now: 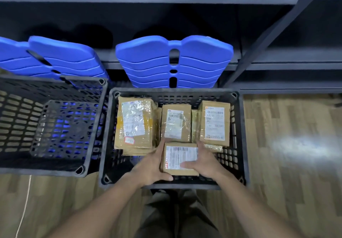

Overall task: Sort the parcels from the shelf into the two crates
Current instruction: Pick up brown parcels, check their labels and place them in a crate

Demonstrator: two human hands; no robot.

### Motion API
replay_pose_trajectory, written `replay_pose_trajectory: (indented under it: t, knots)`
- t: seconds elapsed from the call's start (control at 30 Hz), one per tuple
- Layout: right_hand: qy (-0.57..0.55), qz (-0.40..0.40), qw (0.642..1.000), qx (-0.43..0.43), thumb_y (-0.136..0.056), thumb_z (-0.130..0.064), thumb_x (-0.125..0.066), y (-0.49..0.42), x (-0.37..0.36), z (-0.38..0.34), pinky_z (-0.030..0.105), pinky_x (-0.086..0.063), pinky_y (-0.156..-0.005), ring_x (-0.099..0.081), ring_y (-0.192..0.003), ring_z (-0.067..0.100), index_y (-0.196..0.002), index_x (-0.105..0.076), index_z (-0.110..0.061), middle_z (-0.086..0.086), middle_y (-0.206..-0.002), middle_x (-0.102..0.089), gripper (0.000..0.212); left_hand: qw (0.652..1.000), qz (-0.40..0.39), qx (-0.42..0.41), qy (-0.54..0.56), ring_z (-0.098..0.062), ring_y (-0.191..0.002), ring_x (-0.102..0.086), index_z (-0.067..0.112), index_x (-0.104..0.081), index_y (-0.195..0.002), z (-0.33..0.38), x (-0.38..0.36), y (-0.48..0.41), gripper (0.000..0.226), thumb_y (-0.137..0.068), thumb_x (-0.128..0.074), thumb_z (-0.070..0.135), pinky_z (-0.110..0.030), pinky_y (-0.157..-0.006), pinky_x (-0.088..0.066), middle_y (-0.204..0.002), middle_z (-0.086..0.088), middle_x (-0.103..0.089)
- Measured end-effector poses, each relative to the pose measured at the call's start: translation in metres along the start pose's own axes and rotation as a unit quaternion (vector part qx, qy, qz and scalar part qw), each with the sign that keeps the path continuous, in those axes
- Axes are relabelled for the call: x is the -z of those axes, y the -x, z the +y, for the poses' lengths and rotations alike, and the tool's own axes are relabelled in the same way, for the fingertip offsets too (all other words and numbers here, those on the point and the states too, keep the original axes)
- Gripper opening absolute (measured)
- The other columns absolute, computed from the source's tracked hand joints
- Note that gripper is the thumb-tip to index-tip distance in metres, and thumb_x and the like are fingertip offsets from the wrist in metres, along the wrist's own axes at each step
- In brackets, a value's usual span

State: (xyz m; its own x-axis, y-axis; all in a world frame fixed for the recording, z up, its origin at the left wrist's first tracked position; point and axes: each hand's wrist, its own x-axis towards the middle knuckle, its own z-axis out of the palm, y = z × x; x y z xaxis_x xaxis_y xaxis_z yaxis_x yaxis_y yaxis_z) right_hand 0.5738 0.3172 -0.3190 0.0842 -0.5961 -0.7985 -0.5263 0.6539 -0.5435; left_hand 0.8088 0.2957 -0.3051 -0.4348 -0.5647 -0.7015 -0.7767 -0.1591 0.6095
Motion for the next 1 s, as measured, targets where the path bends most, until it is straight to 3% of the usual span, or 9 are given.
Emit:
replay_pose_trajectory:
  t: [0.1,0.23,0.37,0.47,0.67,0.8,0.87,0.93,1.0]
  knots:
    - [0.007,0.007,1.000,-0.011,-0.078,-0.035,-0.090,-0.014,-0.013,0.010,0.027,-0.058,-0.089,-0.066,-0.111,0.009,-0.142,-0.046,-0.022,-0.005,-0.127,-0.070,0.079,1.000,-0.015,0.007,0.014,-0.004,-0.146,-0.037,0.041,0.023,-0.160,-0.013,-0.005,-0.006,0.138,-0.079,-0.089,0.038,-0.031,-0.124,-0.028,-0.157,0.017,-0.040]
    - [-0.001,0.015,1.000,-0.024,-0.084,-0.029,-0.086,-0.028,-0.019,0.012,0.018,-0.051,-0.078,-0.066,-0.105,0.011,-0.120,-0.056,-0.022,-0.004,-0.123,-0.071,0.047,0.998,-0.023,0.051,0.007,-0.012,-0.142,-0.046,0.036,0.031,-0.157,-0.023,-0.010,-0.018,0.139,-0.082,-0.087,0.038,-0.032,-0.121,-0.033,-0.159,0.005,-0.047]
    - [-0.008,0.016,0.999,-0.046,-0.087,-0.027,-0.083,-0.032,-0.016,0.018,0.031,-0.055,-0.096,-0.067,-0.110,0.014,-0.118,-0.060,-0.023,-0.004,-0.122,-0.071,0.040,0.998,-0.029,0.046,0.007,-0.014,-0.127,-0.059,0.045,0.036,-0.152,-0.017,-0.019,-0.025,0.139,-0.086,-0.084,0.022,-0.025,-0.110,-0.041,-0.147,0.002,-0.060]
    - [-0.013,0.019,0.998,-0.059,-0.091,-0.036,-0.078,-0.034,-0.017,0.023,0.034,-0.054,-0.099,-0.067,-0.111,0.014,-0.125,-0.063,-0.023,-0.006,-0.125,-0.071,0.040,0.998,-0.027,0.058,0.017,-0.013,-0.126,-0.060,0.047,0.035,-0.152,-0.020,-0.023,-0.030,0.141,-0.084,-0.085,0.016,-0.025,-0.110,-0.041,-0.146,0.004,-0.061]
    - [0.011,0.032,0.997,-0.063,-0.102,-0.044,-0.062,-0.043,-0.021,0.021,0.027,-0.046,-0.094,-0.060,-0.109,0.014,-0.136,-0.062,-0.025,-0.002,-0.131,-0.066,0.039,0.988,-0.047,0.119,-0.086,-0.026,-0.136,-0.052,0.026,0.025,-0.161,-0.017,-0.015,-0.041,0.126,-0.091,-0.079,0.036,-0.034,-0.114,-0.038,-0.152,-0.009,-0.052]
    - [0.022,0.036,0.995,-0.090,-0.103,-0.042,-0.061,-0.054,-0.026,0.027,0.033,-0.052,-0.097,-0.064,-0.108,0.018,-0.131,-0.066,-0.021,0.002,-0.130,-0.068,0.036,0.971,-0.072,0.133,-0.187,-0.030,-0.132,-0.055,0.016,0.028,-0.159,-0.009,-0.017,-0.052,0.115,-0.099,-0.067,0.043,-0.038,-0.107,-0.044,-0.148,-0.017,-0.051]
    - [0.077,0.063,0.991,-0.086,-0.100,-0.046,-0.065,-0.058,-0.028,0.025,0.032,-0.053,-0.087,-0.065,-0.103,0.021,-0.130,-0.066,-0.019,0.005,-0.125,-0.071,0.040,0.938,-0.076,0.132,-0.312,-0.031,-0.120,-0.063,0.009,0.025,-0.159,-0.007,-0.021,-0.056,0.110,-0.102,-0.058,0.051,-0.037,-0.094,-0.053,-0.142,-0.021,-0.054]
    - [0.188,0.100,0.976,-0.055,-0.097,-0.049,-0.068,-0.055,-0.027,0.019,0.033,-0.056,-0.079,-0.069,-0.104,0.025,-0.132,-0.057,-0.015,0.008,-0.121,-0.071,0.050,0.903,-0.070,0.096,-0.413,-0.031,-0.120,-0.064,0.006,0.019,-0.161,-0.005,-0.023,-0.058,0.104,-0.103,-0.053,0.053,-0.034,-0.085,-0.055,-0.152,-0.023,-0.043]
    - [0.344,0.109,0.932,0.018,-0.099,-0.047,-0.064,-0.046,-0.024,0.011,0.035,-0.057,-0.080,-0.068,-0.112,0.026,-0.143,-0.043,-0.015,0.009,-0.133,-0.062,0.058,0.895,-0.053,0.028,-0.442,-0.035,-0.133,-0.049,0.006,0.006,-0.164,-0.008,-0.024,-0.060,0.093,-0.105,-0.057,0.039,-0.040,-0.094,-0.055,-0.161,-0.022,-0.024]
